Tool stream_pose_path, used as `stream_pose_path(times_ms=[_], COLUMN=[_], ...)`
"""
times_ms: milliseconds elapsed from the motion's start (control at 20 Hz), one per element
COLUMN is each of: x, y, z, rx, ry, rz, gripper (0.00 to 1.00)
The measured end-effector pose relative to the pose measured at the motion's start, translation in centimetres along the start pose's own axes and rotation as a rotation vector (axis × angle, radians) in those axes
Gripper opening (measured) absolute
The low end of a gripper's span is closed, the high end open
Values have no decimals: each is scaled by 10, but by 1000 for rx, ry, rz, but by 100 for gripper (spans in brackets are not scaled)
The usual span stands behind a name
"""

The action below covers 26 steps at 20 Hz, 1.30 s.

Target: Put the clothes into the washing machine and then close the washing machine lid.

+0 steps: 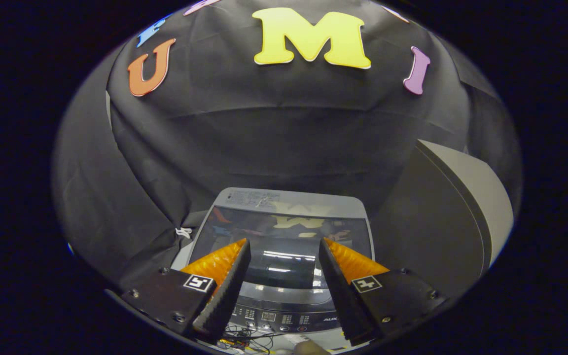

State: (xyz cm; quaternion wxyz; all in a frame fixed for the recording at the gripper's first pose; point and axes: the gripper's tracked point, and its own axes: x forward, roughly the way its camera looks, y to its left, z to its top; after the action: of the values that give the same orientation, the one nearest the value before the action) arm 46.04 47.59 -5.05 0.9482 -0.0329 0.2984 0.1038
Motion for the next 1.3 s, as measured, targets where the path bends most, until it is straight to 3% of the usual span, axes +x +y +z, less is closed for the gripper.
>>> stream_pose_path(times_ms=[300,550,700,900,1300], x=[-42,-120,-168,-225,-314], y=[-3,-24,-61,-131,-292], z=[9,25,24,2,-101], rx=[-18,-20,0,3,115], ry=[-74,-248,-333,-422,-492], rz=[30,89,108,94,-8], gripper=[87,87,87,99,99])
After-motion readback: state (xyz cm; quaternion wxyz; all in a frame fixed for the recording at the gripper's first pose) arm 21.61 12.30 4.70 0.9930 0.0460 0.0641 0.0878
